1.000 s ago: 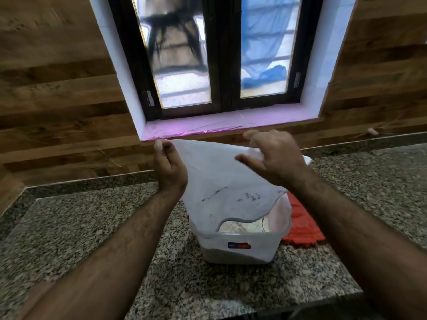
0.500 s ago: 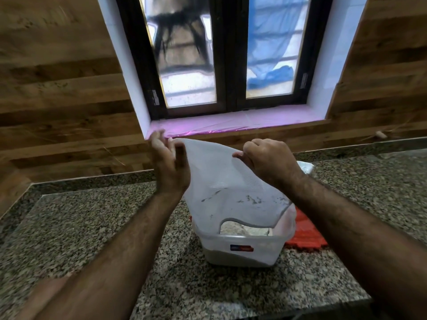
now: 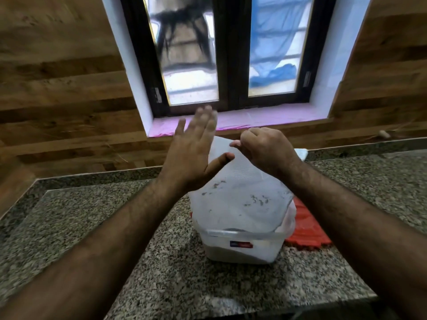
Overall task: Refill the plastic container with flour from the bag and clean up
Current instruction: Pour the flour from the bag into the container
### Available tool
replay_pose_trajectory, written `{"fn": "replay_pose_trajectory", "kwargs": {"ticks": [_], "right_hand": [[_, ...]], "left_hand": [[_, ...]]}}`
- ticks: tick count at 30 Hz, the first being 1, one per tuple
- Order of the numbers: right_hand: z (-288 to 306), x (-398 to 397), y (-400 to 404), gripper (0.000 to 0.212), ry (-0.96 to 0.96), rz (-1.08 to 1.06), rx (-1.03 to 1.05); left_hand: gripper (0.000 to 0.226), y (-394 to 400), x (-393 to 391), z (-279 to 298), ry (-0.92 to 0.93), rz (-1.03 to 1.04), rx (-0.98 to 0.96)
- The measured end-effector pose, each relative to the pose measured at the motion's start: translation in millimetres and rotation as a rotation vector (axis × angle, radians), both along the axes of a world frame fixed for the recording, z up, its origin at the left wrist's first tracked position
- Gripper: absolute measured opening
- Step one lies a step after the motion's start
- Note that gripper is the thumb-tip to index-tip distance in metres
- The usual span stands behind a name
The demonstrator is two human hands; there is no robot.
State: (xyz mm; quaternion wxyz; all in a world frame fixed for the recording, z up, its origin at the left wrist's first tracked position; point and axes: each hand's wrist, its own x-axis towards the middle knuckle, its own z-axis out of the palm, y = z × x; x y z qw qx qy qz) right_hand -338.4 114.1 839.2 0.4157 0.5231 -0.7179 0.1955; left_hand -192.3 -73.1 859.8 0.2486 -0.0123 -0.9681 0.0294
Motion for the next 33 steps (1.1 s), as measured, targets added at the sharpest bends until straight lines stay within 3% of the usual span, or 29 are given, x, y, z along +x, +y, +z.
{"fn": "replay_pose_trajectory", "kwargs": {"ticks": [2, 5, 8, 9, 12, 16, 19, 20, 23, 27, 33], "right_hand": [[2, 0, -1, 0.036, 0.007, 0.0, -0.005], [5, 1, -2, 0.038, 0.049, 0.018, 0.015], [6, 2, -5, 0.041, 0.046, 0.016, 0.008], [6, 1, -6, 0.041, 0.04, 0.009, -0.002], [6, -1, -5, 0.041, 0.042, 0.015, 0.033], [2, -1, -6, 0.041, 0.04, 0.001, 0.048], [-1, -1, -8, 0.038, 0.056, 0.007, 0.065], [-1, -2, -8, 0.038, 0.054, 0.013, 0.071], [-3, -1, -10, 0.039, 0.052, 0.029, 0.033], [-6, 1, -10, 0.036, 0.097, 0.084, 0.008], [-5, 11, -10, 0.041, -0.029, 0.069, 0.0]], "left_hand": [[0.099, -2, -6, -2, 0.063, -0.052, -0.025], [0.094, -1, -11, -8, -0.116, -0.039, -0.152], [0.099, -1, -6, -13, 0.217, -0.121, -0.007], [0.103, 0, -3, -17, 0.224, -0.159, 0.019], [0.124, 2, 9, -35, -0.156, -0.168, -0.098], [0.134, -7, 19, -47, 0.0, -0.112, 0.024], [0.138, -10, 21, -49, -0.161, -0.081, -0.045], [0.139, -12, 21, -49, -0.13, -0.096, -0.026], [0.131, -18, 14, -43, 0.079, -0.103, 0.071], [0.122, -25, -11, -18, -0.026, -0.015, -0.087], [0.081, -33, -28, -9, -0.022, -0.042, -0.124]]}}
